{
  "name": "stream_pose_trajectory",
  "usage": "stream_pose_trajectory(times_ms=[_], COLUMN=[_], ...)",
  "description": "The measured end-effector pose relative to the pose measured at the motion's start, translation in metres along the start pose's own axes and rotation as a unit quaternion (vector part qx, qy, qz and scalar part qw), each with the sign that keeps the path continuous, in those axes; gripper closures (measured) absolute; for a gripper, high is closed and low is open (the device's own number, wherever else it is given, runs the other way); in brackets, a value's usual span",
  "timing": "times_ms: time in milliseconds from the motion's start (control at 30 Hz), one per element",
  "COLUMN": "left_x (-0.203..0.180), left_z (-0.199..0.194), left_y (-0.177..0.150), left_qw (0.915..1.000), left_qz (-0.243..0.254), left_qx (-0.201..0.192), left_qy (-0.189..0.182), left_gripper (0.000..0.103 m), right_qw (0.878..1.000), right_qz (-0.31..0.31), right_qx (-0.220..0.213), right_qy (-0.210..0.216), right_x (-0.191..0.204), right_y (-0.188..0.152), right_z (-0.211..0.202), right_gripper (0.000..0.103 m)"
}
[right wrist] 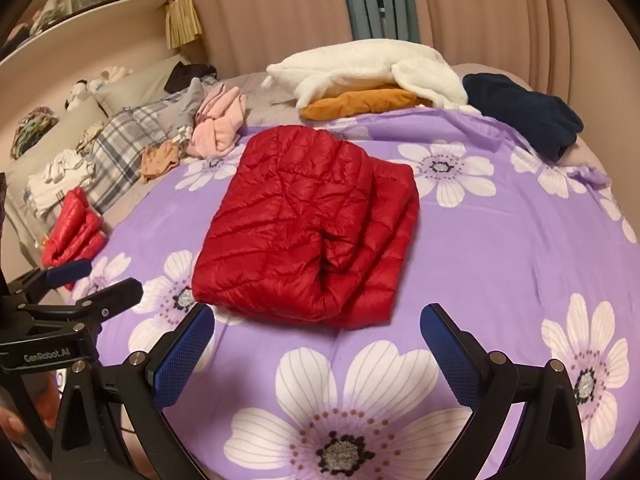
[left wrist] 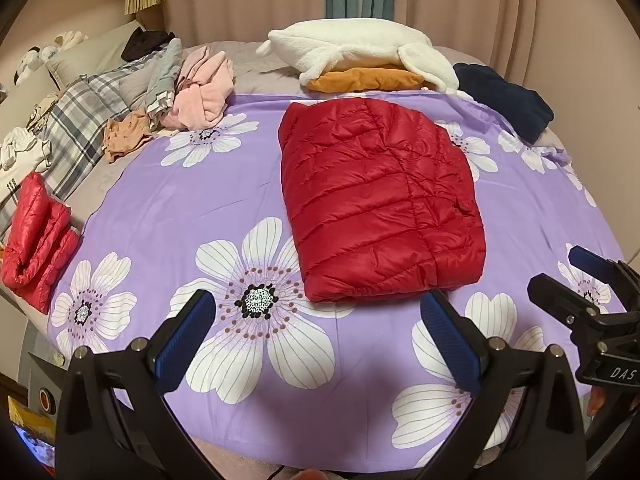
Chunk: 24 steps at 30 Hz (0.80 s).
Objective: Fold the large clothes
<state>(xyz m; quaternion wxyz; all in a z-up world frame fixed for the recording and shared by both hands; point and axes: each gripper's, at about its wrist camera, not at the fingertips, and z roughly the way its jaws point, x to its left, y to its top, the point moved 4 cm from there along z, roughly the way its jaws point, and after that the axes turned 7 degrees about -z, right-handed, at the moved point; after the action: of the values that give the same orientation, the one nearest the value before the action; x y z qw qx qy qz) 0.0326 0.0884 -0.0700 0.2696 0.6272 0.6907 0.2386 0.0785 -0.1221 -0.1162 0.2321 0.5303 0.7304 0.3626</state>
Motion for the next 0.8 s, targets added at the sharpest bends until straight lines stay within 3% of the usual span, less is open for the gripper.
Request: stream_pose_trajectory(times_ms=[800], left_x=[0.0015], left_z=[-0.0026], left_y=[0.0004], left_qw=[1.0000], left_qz=[0.000], left_qx=[0.000], left_qy=[-0.005], left_gripper=[0.000], right_qw=[1.000], right_qz=[-0.005], right_qx=[-0.005], right_qy=[0.003], right_x=[-0.0008], right_y=[0.0029], right_z=[-0.0017], right_gripper=[0.001])
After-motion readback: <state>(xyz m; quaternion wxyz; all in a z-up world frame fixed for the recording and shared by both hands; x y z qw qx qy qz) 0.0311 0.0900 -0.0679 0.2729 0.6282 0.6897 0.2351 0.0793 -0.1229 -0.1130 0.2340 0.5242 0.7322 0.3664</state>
